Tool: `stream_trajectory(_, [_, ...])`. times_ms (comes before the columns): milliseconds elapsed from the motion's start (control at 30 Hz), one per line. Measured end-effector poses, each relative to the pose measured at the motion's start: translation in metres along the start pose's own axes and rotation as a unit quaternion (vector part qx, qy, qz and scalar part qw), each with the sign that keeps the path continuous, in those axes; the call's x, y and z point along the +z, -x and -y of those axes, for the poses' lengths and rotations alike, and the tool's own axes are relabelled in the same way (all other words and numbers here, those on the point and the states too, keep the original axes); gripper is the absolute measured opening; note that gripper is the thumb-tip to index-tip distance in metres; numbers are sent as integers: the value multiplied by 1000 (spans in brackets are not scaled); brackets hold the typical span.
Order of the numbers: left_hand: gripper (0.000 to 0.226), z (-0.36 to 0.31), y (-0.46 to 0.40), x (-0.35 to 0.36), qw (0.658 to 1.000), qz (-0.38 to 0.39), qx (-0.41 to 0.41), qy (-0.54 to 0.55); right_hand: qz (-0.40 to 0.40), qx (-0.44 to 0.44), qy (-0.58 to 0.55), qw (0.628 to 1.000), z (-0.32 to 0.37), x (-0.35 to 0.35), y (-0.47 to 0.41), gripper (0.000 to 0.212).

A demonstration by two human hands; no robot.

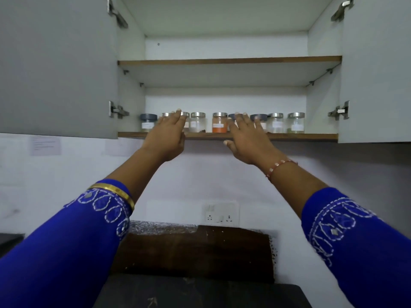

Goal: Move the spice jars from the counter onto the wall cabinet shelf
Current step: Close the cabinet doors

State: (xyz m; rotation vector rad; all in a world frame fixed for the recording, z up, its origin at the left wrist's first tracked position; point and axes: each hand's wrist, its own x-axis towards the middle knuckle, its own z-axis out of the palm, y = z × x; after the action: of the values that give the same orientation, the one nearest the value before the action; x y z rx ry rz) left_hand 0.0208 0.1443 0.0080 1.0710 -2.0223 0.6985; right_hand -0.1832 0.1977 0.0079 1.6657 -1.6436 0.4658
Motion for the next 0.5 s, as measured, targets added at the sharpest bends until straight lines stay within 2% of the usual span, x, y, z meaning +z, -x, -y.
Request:
stream_trajectory(233, [52,25,81,-35,997,24,-57,-35,-19,-41,-91,995,74,-9,14,63])
stream_trajectory(500, [49,103,118,-113,987,-41,-122,-97,-66,-106,-154,980,165,-43,-8,62])
